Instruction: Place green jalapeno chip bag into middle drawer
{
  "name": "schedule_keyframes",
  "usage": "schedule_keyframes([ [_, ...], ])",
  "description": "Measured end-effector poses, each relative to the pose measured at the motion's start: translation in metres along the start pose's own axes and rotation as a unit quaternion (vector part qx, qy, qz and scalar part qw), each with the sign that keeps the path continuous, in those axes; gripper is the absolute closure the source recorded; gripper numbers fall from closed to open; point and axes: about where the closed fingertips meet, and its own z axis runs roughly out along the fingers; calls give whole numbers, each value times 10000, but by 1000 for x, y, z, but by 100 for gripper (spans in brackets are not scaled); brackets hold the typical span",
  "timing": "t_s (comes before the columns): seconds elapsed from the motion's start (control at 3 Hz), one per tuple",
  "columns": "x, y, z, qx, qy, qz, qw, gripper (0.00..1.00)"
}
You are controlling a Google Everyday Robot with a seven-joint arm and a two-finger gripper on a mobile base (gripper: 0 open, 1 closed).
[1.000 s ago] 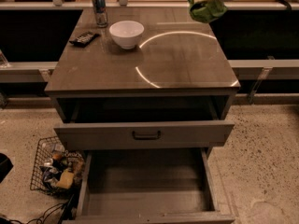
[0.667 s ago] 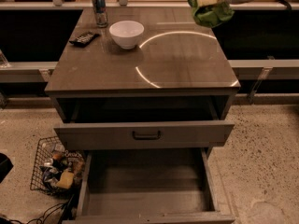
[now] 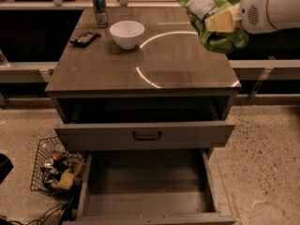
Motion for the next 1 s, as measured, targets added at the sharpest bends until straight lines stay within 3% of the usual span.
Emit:
schedule_keyframes([
  [0.33,27,20,-14,-333,11,-316,9989,100],
  [0.67,51,34,-18,-882,17,-981,9913,100],
  [1.0,48,35,-17,-859,-10,-1142,9897,100],
])
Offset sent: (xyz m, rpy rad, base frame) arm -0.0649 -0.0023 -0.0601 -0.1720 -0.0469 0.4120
